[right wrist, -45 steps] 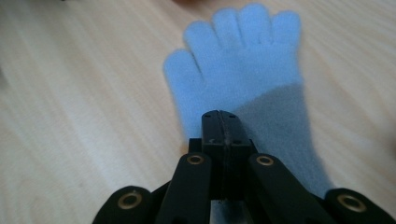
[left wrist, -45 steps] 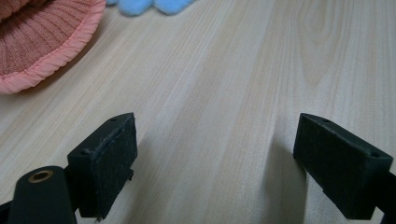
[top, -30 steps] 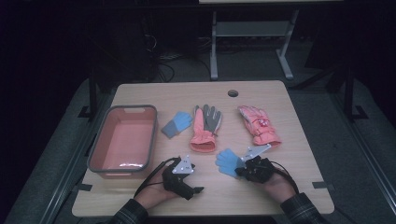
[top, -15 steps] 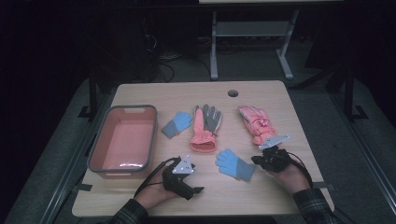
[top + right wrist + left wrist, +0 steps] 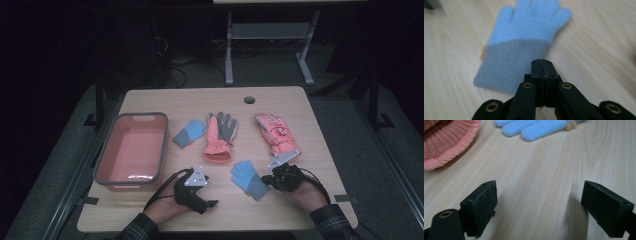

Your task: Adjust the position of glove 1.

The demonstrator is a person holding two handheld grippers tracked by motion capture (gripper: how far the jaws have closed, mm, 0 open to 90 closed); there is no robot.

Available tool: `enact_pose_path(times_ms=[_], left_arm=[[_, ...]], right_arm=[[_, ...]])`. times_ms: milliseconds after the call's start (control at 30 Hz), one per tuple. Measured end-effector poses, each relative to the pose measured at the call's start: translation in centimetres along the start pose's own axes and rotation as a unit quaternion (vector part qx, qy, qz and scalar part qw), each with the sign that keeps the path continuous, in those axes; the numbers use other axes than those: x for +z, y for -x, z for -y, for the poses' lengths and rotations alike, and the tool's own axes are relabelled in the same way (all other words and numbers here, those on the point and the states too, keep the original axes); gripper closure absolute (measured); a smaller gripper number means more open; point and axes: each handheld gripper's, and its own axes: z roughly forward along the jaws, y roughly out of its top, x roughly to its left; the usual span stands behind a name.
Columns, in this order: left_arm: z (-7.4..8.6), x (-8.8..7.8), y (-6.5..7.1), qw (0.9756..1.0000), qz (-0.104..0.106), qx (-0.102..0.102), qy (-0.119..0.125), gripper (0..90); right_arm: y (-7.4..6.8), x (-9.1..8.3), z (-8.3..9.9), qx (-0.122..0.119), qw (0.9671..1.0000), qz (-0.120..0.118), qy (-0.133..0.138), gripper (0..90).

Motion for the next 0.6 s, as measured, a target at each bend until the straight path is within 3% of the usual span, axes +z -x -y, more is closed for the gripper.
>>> enact_pose_path(times_ms=[100,300,600], left_arm=[[0.0,0.0,0.0,1.0000,0.000,0.002,-0.002,12.7],[0.0,0.0,0.0,1.0000,0.000,0.000,-0.001,12.7],[0.0,0.0,0.0,1.0000,0.001,-0.002,0.000,12.7]], right_arm=[[-0.4,0.1,-0.1,-0.008,1.0000,-0.006,-0.001,88.5],[-1.9,0.6,-0.7,-0.033,0.9985,-0.044,0.005,87.9],[-3.3,1.4,-1.3,-0.072,0.9951,-0.068,0.008,89.9]])
